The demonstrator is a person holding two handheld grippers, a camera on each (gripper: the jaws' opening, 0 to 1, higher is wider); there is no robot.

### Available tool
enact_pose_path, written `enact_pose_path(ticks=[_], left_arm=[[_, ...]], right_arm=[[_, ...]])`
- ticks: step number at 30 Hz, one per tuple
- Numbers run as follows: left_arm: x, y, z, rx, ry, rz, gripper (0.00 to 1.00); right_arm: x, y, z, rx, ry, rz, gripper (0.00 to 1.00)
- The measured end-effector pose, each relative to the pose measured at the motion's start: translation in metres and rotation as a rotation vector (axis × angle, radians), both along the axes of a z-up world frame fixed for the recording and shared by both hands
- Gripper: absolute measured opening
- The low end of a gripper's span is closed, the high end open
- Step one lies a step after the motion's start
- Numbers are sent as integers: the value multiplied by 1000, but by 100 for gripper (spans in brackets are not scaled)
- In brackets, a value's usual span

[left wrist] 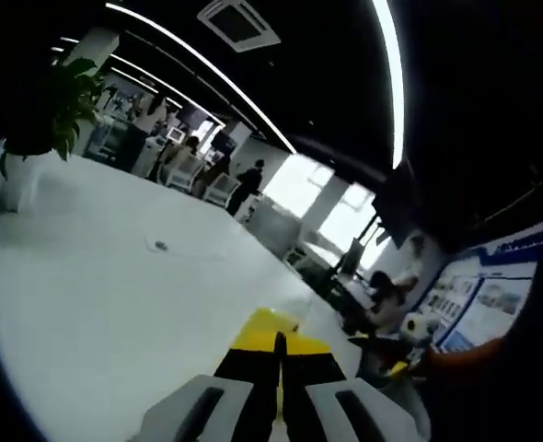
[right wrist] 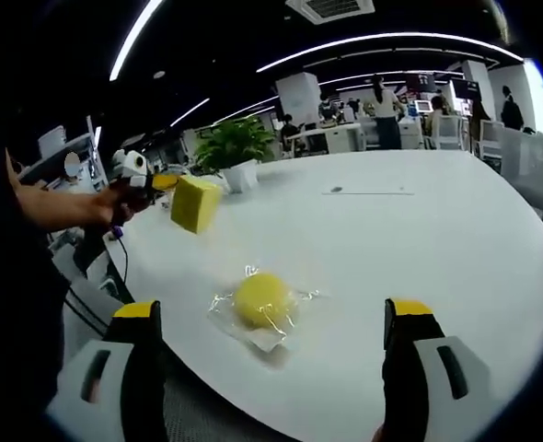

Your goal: Compare the silicone blocks by pressing each to a similar depth, holding the contact briefly, and releasing to observe deformation and rebound differences across the visible hardness samples.

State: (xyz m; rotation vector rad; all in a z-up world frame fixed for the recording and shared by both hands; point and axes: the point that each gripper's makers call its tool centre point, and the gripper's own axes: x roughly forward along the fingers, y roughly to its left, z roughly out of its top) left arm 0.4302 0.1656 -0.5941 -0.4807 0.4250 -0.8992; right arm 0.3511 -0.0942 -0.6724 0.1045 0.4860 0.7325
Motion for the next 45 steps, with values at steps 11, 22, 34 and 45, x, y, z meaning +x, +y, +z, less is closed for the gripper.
enact_pose_path(ticks=[11, 22, 34, 45], left_arm=[[-4, -1, 28, 113, -148, -36, 0], [-8, -7, 57, 95, -205, -67, 0], [-16, -11, 70, 57, -205, -83, 0], [-27, -16, 86, 21, -210, -109, 0]], right_arm=[[12, -2, 9, -18, -50, -3, 96], [13, 1, 12, -19, -68, 0, 96], [21, 22, 46, 13, -181, 126, 96], [41, 51, 80, 73, -231, 209, 96]])
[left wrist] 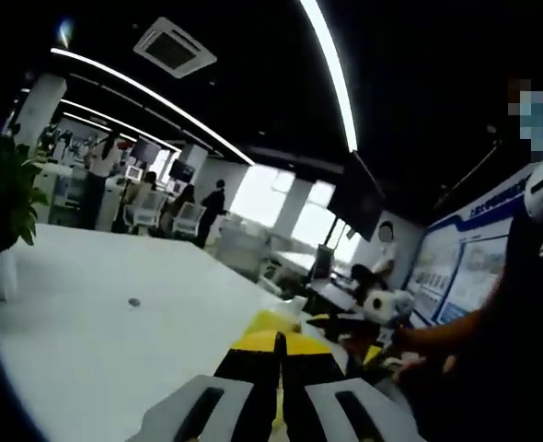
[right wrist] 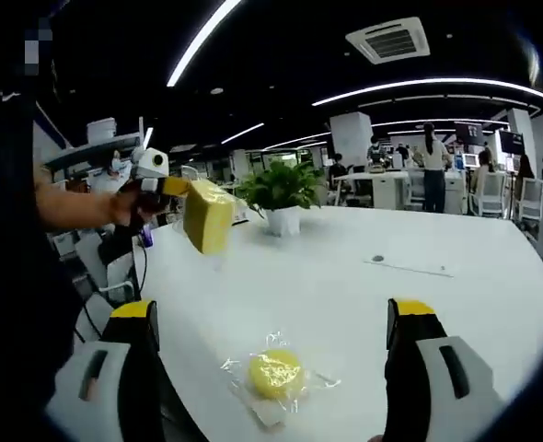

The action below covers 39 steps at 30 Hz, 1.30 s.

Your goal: Compare the silicone blocks by pressing each to a similar depth, holding the contact briefly, and releasing to observe deformation and rebound differences across the visible hardness samples.

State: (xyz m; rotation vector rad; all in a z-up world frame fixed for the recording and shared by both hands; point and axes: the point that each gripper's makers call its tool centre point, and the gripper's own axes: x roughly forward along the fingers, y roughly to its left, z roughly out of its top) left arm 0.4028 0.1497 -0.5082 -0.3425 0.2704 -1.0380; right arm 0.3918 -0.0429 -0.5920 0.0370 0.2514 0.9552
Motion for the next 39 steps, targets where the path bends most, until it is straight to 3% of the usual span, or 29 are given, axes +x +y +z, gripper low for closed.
enact_pose_path(ticks=[10, 23, 29, 39], left_arm=[[-7, -5, 16, -23, -25, -15, 0], [-25, -20, 15, -86, 13, -57, 0], [-32, -28, 24, -114, 8, -81, 0], [-39, -40, 35, -128, 0, -131, 0]], right_arm=[[6, 31, 14, 30, -8, 84, 96], [-9, 78, 17, 59, 6, 221, 96], [-13, 93, 13, 80, 24, 252, 96], [-20, 119, 31, 128, 14, 325, 92]])
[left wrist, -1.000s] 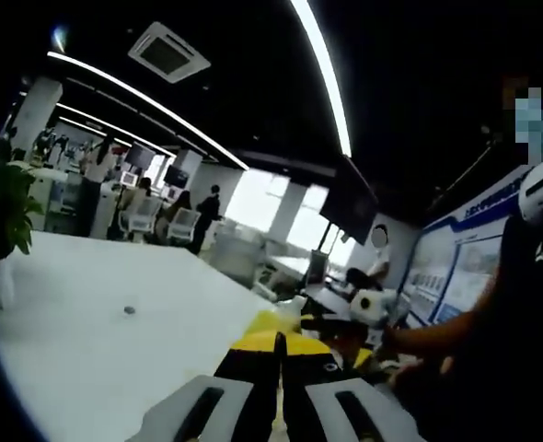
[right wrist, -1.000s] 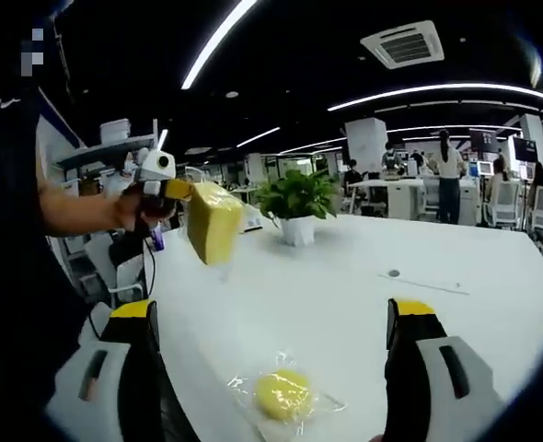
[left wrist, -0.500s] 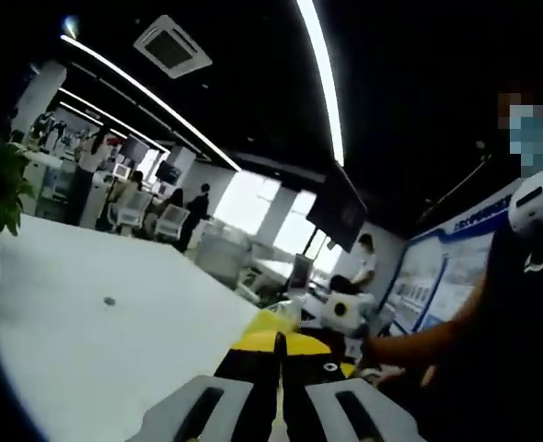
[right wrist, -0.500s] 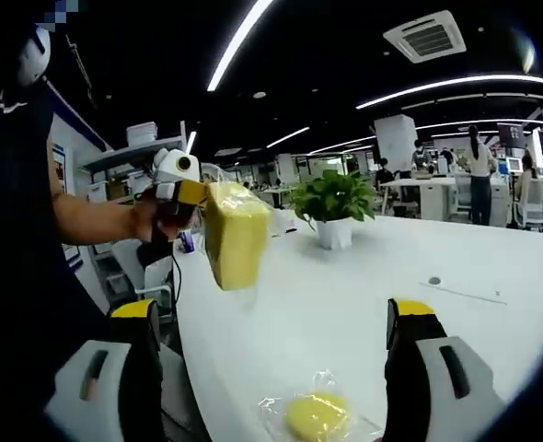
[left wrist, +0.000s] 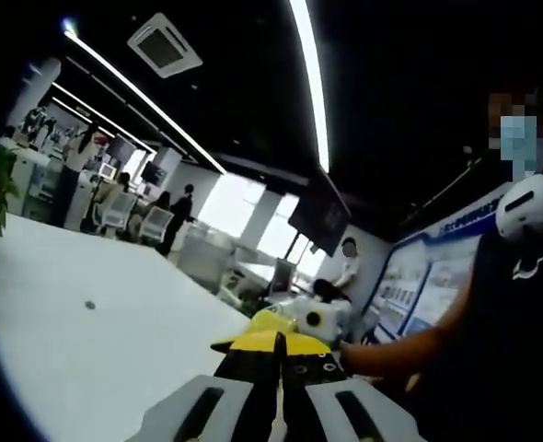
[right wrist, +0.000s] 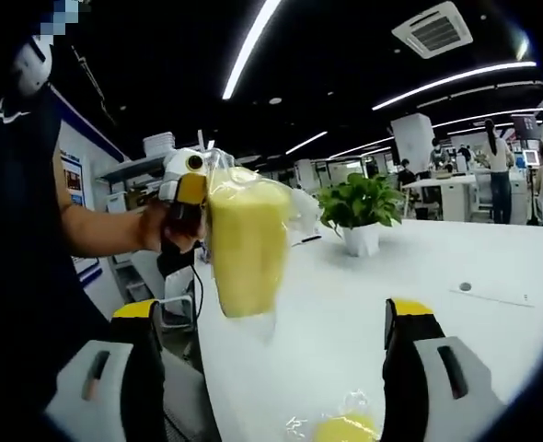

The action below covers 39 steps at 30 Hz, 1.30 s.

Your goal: Compare the silicone blocks by pressing each to a similar depth, holding the contact briefly, and releasing to observe deformation and rebound differences across the visible hardness samples.

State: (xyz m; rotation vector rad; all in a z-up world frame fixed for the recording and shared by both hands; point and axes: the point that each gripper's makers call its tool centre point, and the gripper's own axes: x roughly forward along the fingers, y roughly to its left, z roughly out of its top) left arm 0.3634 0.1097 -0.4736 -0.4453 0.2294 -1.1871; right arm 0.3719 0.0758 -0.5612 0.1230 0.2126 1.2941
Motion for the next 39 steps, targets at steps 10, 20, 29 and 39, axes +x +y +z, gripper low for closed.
enact_pose_path(ticks=[10, 20, 29, 39], left_arm=[[-4, -2, 3, -12, 3, -10, 0], [-5, -4, 7, -24, 1, -17, 0], [-7, -6, 8, -41, 12, -24, 0], [-8, -10, 8, -40, 9, -29, 0]], right_arm=[[-4, 4, 12, 58, 17, 43, 76], [-12, 14, 21, 108, 29, 95, 58], [-13, 15, 23, 133, 40, 100, 47], [-17, 17, 26, 145, 50, 123, 29]])
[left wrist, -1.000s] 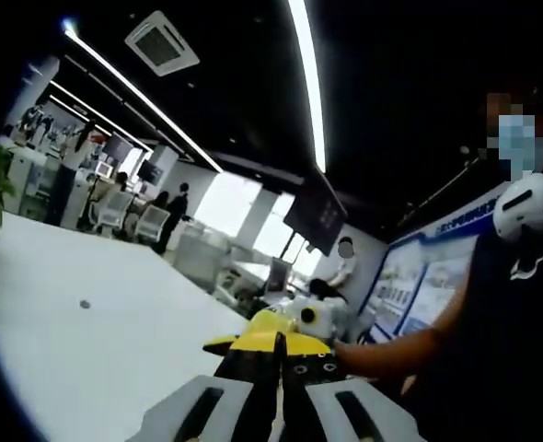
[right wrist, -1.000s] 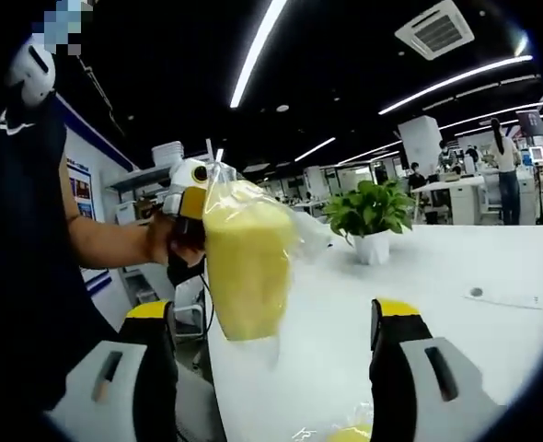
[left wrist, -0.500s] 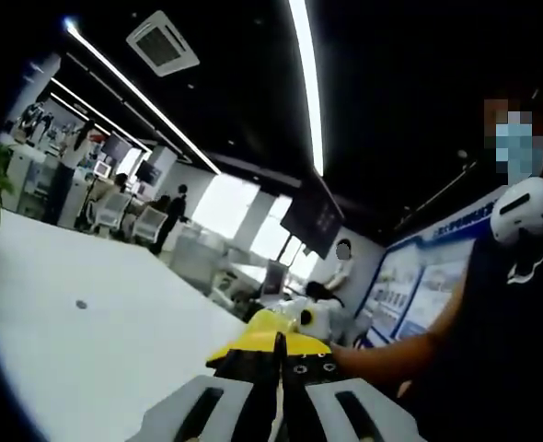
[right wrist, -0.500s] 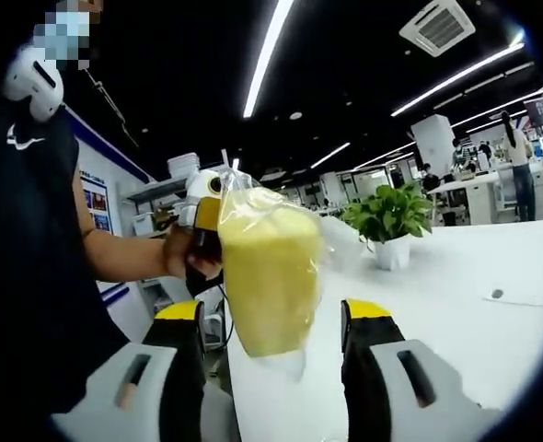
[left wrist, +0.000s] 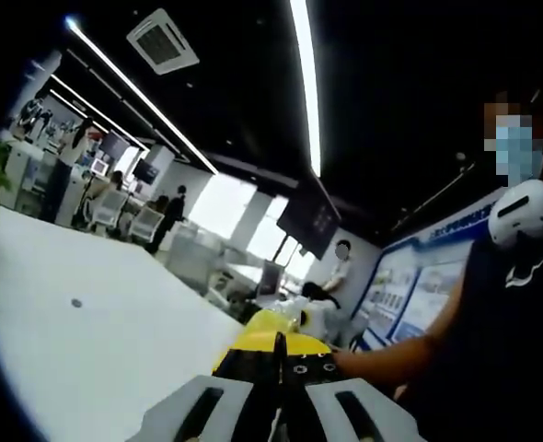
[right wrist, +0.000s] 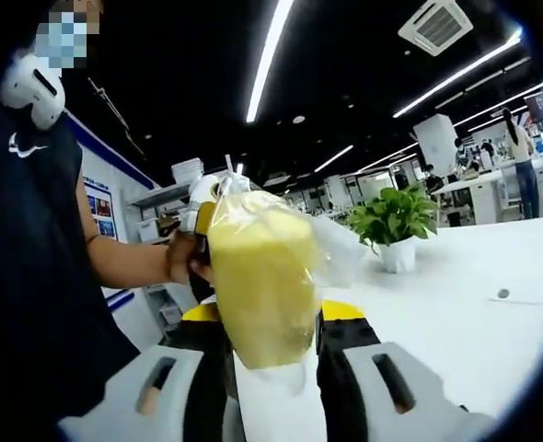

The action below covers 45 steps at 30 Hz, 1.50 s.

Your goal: Compare the silicone blocks by pressing each to a similar depth, holding the contact briefly, and releasing to observe deformation and rebound differences across the visible hardness samples.

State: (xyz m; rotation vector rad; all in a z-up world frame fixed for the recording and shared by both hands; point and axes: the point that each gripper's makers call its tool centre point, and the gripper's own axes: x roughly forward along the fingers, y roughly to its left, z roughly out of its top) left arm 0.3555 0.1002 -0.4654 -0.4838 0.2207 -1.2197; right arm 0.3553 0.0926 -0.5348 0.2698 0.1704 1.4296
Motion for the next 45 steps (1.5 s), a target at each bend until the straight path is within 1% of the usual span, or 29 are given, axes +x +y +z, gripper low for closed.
enact_pose_path(ticks=[9, 12, 14, 21, 25, 27, 28, 31, 33, 35, 38, 40, 45], left_arm=[[1, 1, 1, 4, -3, 7, 0], [2, 4, 0, 8, -6, 26, 0], [5, 7, 0, 9, -8, 44, 0], [4, 7, 3, 6, -15, 47, 0], [6, 9, 4, 18, -46, 65, 0], [5, 9, 5, 9, -37, 59, 0], [5, 10, 6, -3, -11, 55, 0], [7, 12, 5, -5, -14, 61, 0], [7, 13, 5, -2, -21, 67, 0], [8, 16, 6, -11, -17, 71, 0], [9, 18, 7, -19, -15, 78, 0], [9, 20, 8, -20, -15, 81, 0], [9, 20, 9, -25, -15, 81, 0]], right_arm=[[-3, -1, 1, 10, 14, 7, 26], [-4, -1, 2, 10, 18, 12, 25], [-4, -1, 3, 12, 12, 10, 24], [-4, -1, 6, 9, 4, 12, 21], [-4, -1, 8, 8, 11, 16, 21], [-4, -1, 10, 12, 14, 18, 21], [-4, -1, 10, 12, 15, 18, 21], [-4, -1, 11, 12, 18, 19, 21], [-4, -1, 12, 15, 38, 22, 21], [-5, 0, 14, 22, 46, 28, 21], [-4, -1, 17, 27, 38, 27, 21], [-4, -2, 19, 36, 45, 31, 21], [-4, 0, 21, 30, 31, 35, 18]])
